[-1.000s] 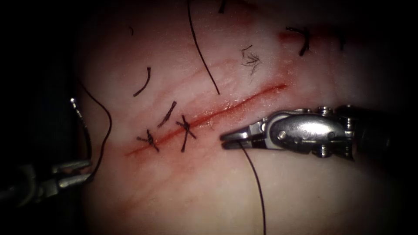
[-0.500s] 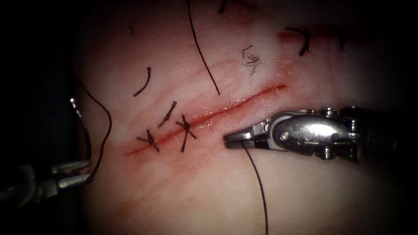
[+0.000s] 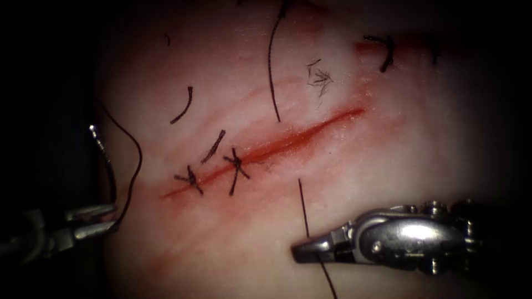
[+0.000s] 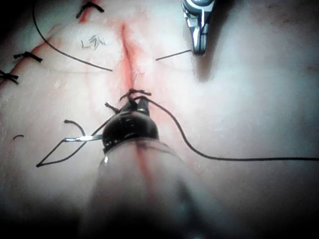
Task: Wound Closure
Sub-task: Pull the suture through the incision with the right tool until a short tail remains on the top side.
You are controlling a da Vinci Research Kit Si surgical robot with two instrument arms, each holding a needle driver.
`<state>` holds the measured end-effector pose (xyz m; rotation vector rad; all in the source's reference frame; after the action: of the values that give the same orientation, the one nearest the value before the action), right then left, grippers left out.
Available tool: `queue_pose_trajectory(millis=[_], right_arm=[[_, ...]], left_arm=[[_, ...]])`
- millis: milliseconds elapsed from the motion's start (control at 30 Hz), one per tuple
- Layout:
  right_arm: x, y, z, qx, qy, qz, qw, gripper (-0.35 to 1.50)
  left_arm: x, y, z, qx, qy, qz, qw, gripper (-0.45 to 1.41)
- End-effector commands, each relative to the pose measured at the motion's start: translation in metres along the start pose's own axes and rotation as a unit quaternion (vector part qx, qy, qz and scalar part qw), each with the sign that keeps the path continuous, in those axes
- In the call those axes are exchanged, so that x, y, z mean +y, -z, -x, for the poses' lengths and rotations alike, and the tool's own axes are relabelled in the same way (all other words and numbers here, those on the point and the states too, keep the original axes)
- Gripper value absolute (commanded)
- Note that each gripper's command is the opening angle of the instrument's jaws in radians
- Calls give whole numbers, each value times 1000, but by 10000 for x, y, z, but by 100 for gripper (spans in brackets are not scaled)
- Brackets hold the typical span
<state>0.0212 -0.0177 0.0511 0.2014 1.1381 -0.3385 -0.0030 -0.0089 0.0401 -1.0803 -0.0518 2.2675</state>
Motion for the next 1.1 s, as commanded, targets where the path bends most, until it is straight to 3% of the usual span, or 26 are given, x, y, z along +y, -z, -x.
queue_pose_trajectory(millis=[33, 367, 500, 667, 733, 767, 800, 833, 867, 1000, 1100], right_arm=[[-7, -8, -11, 5, 0, -7, 1000, -35], [-24, -5, -18, -3, -14, -39, 999, -35], [-40, -4, -21, 10, -41, -73, 996, -35], [-64, -8, -32, 48, -69, -141, 986, -35], [-69, -13, -38, 69, -66, -146, 985, -35], [-68, -16, -40, 81, -62, -128, 987, -27], [-64, -18, -42, 96, -62, -88, 990, 41], [-59, -19, -43, 96, -66, -49, 992, 91], [-54, -18, -43, 98, -72, -30, 992, 113], [-16, -1, -43, 86, -87, 16, 992, 140], [11, 15, -36, 75, -73, 48, 993, 147]], left_arm=[[-1, -8, -2, 1, 0, -1, 1000, -35], [-1, -9, -2, 1, 0, -1, 1000, -35], [-1, -9, -2, 1, 0, -1, 1000, -35], [-1, -9, -2, 1, 0, -1, 1000, -35], [-1, -9, -2, 1, 0, -1, 1000, -35], [-1, -9, -2, 1, 0, -1, 1000, -35], [-1, -9, -2, 1, 0, -1, 1000, -35], [-1, -9, -2, 1, -1, -1, 1000, -35], [-1, -9, -2, 1, -1, -1, 1000, -35], [-1, -9, -2, 1, -1, -1, 1000, -35], [-1, -9, -2, 1, -1, -1, 1000, -35]])
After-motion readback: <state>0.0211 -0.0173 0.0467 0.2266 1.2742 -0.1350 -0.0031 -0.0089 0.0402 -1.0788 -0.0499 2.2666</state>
